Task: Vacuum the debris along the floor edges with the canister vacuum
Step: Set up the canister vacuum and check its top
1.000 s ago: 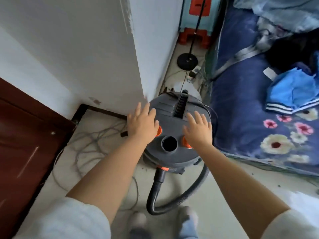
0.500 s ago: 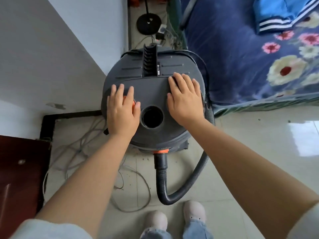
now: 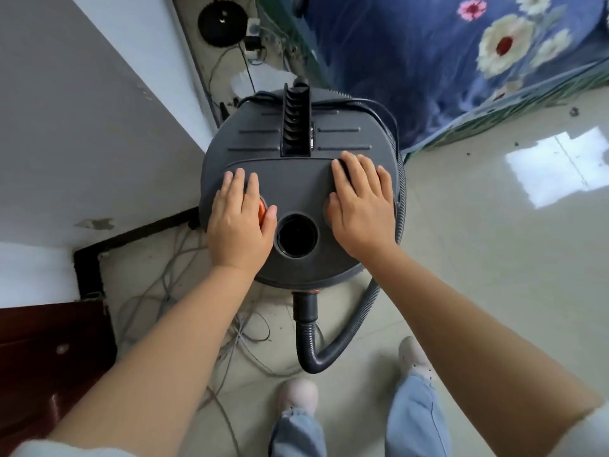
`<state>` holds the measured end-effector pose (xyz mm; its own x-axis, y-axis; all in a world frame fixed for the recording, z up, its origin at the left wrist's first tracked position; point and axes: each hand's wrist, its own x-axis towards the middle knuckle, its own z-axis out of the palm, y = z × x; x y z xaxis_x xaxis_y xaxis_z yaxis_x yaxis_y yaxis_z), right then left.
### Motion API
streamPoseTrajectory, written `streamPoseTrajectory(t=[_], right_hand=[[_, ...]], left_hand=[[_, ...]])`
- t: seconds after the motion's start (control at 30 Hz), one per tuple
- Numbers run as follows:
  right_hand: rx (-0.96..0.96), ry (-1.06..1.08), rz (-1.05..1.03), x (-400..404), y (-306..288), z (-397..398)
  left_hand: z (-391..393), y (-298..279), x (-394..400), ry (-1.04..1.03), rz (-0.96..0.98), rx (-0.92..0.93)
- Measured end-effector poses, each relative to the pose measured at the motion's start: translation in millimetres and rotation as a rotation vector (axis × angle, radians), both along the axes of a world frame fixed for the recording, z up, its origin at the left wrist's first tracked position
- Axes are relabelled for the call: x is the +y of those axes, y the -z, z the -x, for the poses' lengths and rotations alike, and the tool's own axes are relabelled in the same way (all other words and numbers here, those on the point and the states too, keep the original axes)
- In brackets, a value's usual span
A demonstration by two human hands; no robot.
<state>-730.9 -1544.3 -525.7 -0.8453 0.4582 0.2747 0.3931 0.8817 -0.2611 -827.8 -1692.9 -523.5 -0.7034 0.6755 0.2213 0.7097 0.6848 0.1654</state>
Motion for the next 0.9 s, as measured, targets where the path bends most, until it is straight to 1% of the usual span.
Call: streamPoseTrajectory(t=[0.27,0.37,0.47,0.67,0.9], right_hand=[[-0.040,0.088,-0.036,-41.3,-4.3,-73.8],[-0.042,0.134,-0.028,-52.1,-4.0,-103.2],[-0.049,0.184,-0.034,-58.2,-4.1,-132.9],[-0.064,0.290,-0.050,-58.2,-5.2,-202.4],[-0.095,0.448,-0.023,-41.4,-2.3,-289.2]], left_hand=[[-37.6,3.5,-26.8,0.207,-0.028,0.011],[-60.3,14.1,-30.9,0.279,-0.107,0.062],[-82.4,18.5,-31.1,0.362,-0.175,0.069],[-142.6,18.2,-18.6,0.477,-0.201,0.040],[-213.5,18.2,22.3,0.655,-0.216,0.022]])
